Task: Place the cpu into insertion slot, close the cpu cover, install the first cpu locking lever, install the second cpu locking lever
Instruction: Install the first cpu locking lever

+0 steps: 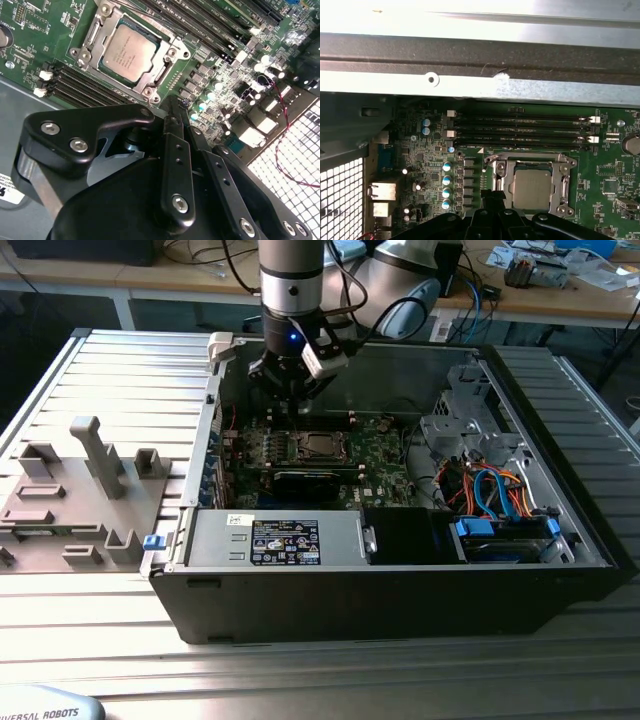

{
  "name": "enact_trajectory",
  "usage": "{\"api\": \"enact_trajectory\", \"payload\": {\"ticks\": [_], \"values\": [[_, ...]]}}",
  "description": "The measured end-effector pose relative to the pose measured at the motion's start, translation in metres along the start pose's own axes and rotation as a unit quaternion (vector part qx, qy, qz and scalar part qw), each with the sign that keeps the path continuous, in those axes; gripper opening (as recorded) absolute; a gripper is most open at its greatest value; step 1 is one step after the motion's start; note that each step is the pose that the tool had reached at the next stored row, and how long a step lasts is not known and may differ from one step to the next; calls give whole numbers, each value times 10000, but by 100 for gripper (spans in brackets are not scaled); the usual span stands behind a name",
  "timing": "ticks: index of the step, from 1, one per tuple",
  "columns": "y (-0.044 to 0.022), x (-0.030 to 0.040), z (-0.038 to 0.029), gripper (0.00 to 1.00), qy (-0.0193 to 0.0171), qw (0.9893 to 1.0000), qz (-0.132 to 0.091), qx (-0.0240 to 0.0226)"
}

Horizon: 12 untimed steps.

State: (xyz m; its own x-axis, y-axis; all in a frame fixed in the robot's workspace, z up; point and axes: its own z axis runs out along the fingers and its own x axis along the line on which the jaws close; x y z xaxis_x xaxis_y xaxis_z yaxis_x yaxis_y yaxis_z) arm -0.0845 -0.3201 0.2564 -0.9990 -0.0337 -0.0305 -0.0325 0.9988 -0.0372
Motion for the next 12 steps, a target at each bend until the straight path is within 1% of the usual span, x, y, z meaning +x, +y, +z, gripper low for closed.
{"api": "enact_trajectory", "payload": {"ticks": [5,7,12], "values": [[0,10,0,11,0,10000,0,0],[2,36,8,11,0,10000,0,0],[2,41,10,11,0,10000,0,0]]}}
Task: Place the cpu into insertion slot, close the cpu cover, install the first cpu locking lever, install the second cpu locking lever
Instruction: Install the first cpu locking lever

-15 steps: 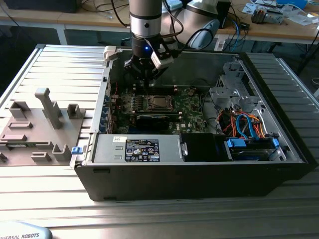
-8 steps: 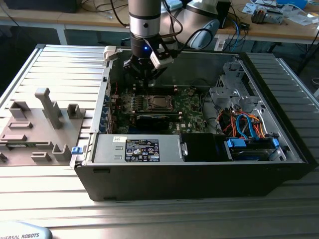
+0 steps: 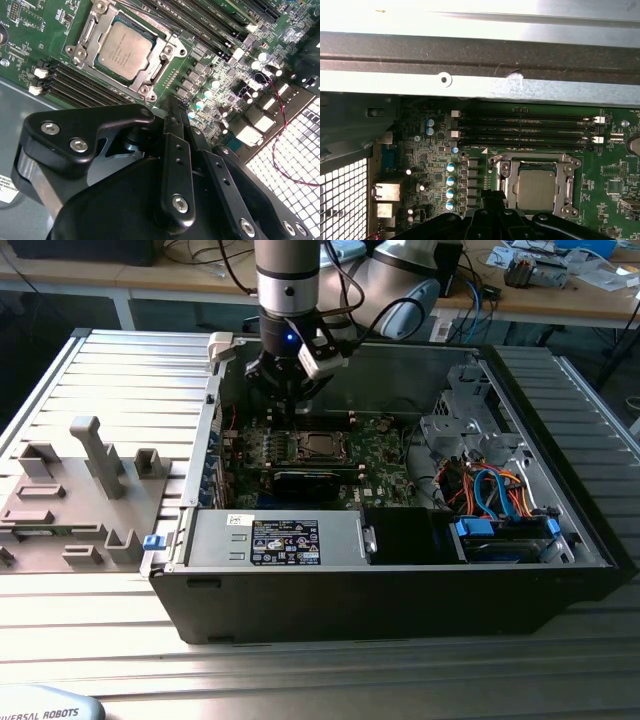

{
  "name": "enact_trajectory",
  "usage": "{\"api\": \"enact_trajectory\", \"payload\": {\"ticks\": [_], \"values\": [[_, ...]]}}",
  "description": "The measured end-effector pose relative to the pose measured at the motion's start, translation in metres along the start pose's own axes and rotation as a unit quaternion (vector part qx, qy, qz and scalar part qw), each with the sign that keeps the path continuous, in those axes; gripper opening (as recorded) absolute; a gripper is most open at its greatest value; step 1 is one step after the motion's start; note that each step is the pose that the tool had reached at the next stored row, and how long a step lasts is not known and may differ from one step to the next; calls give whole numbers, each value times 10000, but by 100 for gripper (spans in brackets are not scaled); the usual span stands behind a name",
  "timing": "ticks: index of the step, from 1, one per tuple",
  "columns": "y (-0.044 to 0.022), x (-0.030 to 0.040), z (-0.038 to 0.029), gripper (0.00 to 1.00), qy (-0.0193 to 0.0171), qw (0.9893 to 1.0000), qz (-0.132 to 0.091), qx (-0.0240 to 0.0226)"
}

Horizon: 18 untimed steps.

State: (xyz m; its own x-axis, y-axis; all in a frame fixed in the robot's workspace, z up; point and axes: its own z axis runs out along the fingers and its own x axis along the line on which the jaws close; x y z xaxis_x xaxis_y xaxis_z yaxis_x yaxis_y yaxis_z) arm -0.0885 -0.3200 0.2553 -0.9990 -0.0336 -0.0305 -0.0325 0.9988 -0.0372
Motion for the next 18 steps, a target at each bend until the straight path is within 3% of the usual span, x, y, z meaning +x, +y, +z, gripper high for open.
{"api": "enact_trajectory", "payload": {"ticks": [6,11,15,18], "values": [[0,11,2,11,-1,10000,1,0],[2,80,1,11,1,10000,0,-3],[4,110,0,11,-1,10000,1,-55],[4,116,0,11,-2,10000,1,-69]]}}
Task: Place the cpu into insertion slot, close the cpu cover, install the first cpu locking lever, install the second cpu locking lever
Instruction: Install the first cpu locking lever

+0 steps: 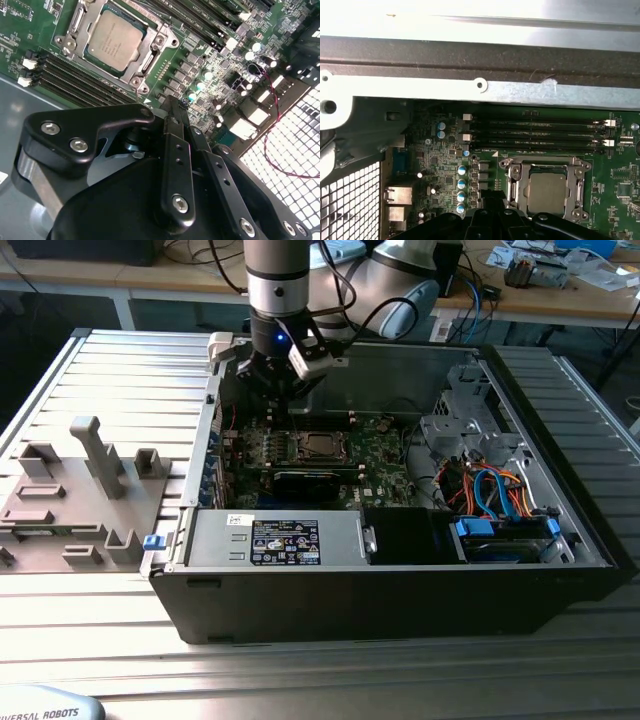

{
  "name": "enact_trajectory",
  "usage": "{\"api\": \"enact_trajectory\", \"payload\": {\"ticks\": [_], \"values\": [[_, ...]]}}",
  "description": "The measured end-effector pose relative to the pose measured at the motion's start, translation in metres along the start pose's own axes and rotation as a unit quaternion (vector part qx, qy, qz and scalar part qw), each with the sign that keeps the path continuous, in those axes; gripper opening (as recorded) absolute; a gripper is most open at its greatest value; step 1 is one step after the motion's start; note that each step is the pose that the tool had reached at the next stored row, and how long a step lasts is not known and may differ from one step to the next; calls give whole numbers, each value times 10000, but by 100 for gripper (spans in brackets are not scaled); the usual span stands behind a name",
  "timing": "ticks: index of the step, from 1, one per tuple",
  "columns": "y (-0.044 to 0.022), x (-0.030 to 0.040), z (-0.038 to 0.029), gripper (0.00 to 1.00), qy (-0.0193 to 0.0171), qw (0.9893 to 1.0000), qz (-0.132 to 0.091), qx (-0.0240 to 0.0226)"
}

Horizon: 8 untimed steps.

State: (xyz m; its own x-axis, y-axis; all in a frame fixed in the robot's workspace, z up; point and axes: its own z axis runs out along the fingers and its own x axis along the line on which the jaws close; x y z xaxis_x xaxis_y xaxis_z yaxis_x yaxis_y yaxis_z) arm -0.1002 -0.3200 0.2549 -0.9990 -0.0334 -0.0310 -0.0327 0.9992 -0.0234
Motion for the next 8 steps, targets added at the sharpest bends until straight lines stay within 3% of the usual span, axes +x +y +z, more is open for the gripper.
{"api": "enact_trajectory", "payload": {"ticks": [8], "values": [[0,18,0,11,0,10000,1,0]]}}
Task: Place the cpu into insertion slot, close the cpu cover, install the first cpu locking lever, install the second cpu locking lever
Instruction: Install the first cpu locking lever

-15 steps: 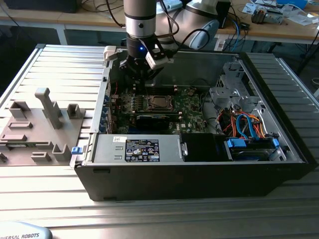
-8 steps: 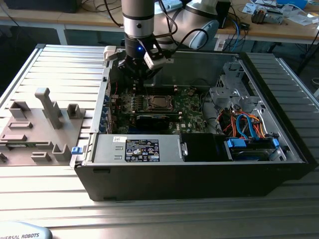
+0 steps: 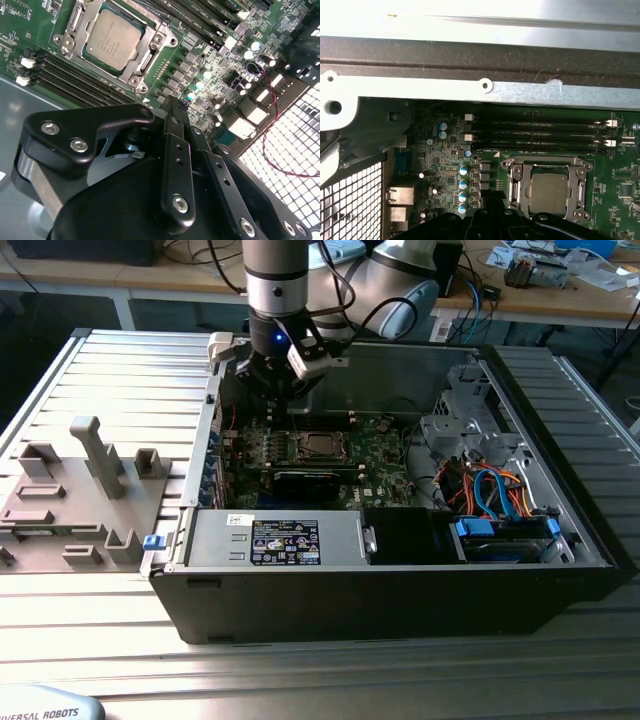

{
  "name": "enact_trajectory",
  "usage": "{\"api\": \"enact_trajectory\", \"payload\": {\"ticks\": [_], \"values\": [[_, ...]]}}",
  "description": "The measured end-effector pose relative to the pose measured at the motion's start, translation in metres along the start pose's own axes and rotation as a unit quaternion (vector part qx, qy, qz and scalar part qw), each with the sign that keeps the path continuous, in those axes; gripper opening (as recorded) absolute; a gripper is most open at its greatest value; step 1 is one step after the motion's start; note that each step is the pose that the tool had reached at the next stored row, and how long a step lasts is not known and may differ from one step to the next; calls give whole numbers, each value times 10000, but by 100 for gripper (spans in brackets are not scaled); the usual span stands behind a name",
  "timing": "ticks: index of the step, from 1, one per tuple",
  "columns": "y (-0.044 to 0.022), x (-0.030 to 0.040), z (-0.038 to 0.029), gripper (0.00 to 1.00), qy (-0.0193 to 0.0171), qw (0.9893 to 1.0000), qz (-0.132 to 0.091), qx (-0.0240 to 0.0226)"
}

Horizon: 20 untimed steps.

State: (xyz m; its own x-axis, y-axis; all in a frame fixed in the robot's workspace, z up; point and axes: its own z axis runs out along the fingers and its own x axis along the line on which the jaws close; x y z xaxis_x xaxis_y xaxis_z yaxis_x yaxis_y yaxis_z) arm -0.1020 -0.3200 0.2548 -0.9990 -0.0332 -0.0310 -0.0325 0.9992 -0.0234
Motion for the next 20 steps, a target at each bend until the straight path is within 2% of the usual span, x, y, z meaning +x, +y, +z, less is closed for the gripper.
{"api": "enact_trajectory", "payload": {"ticks": [9,14,15,17,19,20], "values": [[6,9,1,11,0,10000,0,-2],[9,12,-6,11,-1,10000,-1,-40],[10,13,-20,11,-4,10000,-1,-97],[17,13,-22,11,-6,9999,2,-173],[29,13,-22,11,-8,9997,6,-239],[40,12,-22,11,-8,9997,5,-242]]}}
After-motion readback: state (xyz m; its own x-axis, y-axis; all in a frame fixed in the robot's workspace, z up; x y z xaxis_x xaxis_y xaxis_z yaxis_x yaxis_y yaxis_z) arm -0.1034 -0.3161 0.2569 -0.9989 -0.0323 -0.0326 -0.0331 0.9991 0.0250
